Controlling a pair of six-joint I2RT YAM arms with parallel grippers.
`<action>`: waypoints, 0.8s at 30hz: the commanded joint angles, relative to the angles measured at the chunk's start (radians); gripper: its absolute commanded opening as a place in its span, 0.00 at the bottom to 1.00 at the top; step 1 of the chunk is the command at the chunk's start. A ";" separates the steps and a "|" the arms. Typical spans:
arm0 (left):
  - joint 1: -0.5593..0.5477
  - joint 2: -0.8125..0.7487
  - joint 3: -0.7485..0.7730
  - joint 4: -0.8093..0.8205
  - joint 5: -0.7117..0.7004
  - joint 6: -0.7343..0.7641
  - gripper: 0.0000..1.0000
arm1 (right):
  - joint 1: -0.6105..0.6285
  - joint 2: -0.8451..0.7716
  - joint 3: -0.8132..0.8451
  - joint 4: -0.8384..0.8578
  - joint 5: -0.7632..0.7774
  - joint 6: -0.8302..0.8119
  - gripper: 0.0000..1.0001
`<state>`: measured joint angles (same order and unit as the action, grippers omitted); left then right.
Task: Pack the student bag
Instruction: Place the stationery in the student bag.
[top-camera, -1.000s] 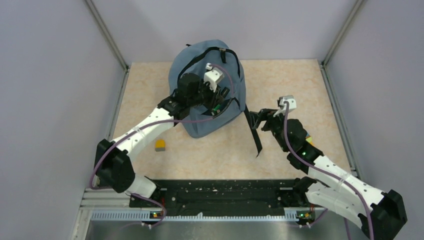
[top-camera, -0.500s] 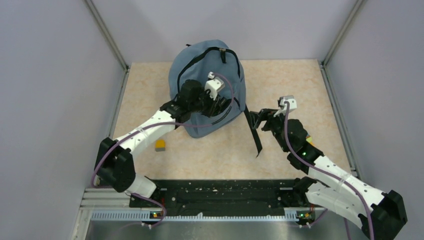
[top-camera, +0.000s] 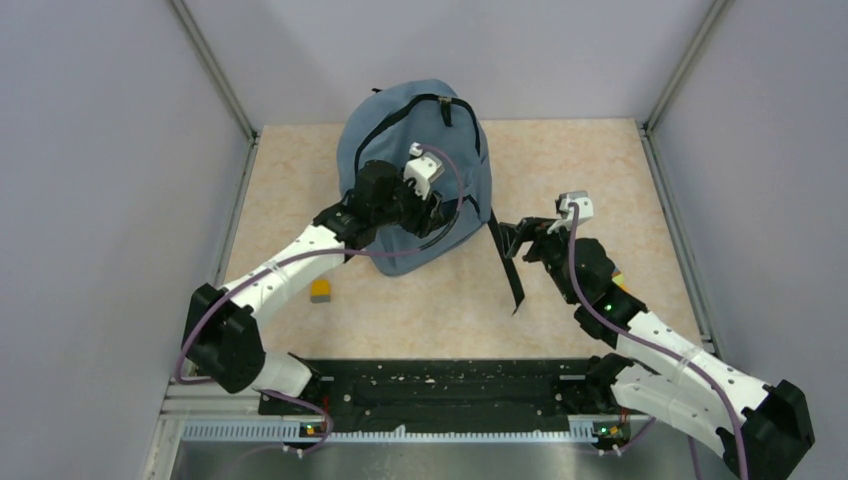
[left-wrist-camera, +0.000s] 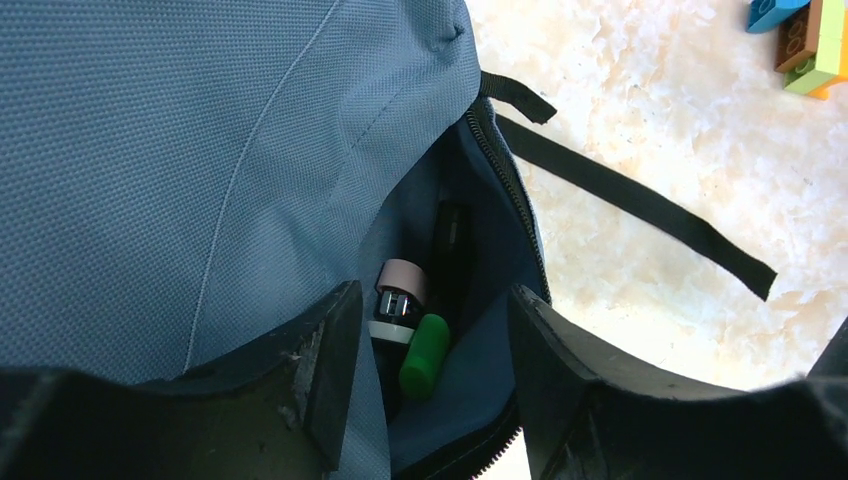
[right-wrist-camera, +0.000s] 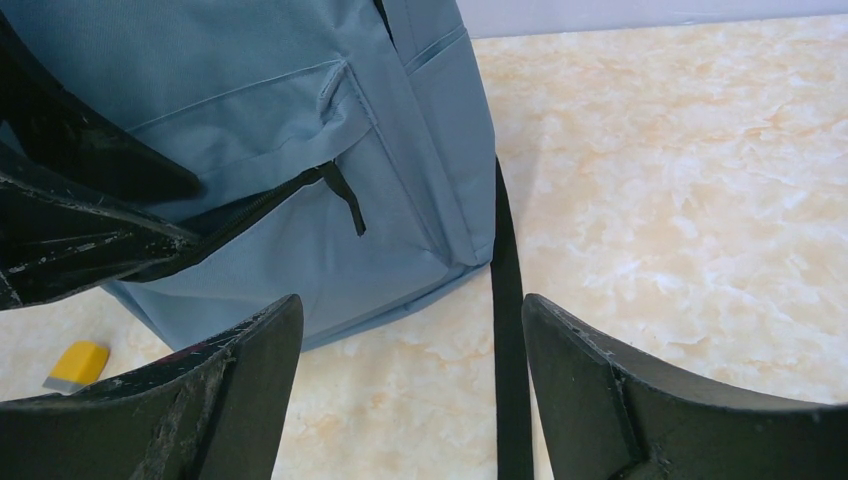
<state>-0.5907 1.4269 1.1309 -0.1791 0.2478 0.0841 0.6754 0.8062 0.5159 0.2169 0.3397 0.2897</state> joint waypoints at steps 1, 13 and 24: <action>-0.003 -0.061 -0.006 0.065 -0.028 -0.058 0.61 | -0.011 -0.003 0.016 0.016 0.013 -0.002 0.79; -0.001 -0.327 -0.119 -0.026 -0.100 -0.307 0.67 | -0.018 -0.026 0.082 -0.104 0.024 -0.123 0.94; 0.185 -0.420 -0.301 -0.234 -0.095 -0.463 0.70 | -0.125 -0.082 0.040 -0.111 -0.016 -0.066 0.99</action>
<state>-0.4698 1.0389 0.8932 -0.3489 0.1509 -0.3004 0.6014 0.7387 0.5434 0.1101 0.3462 0.1978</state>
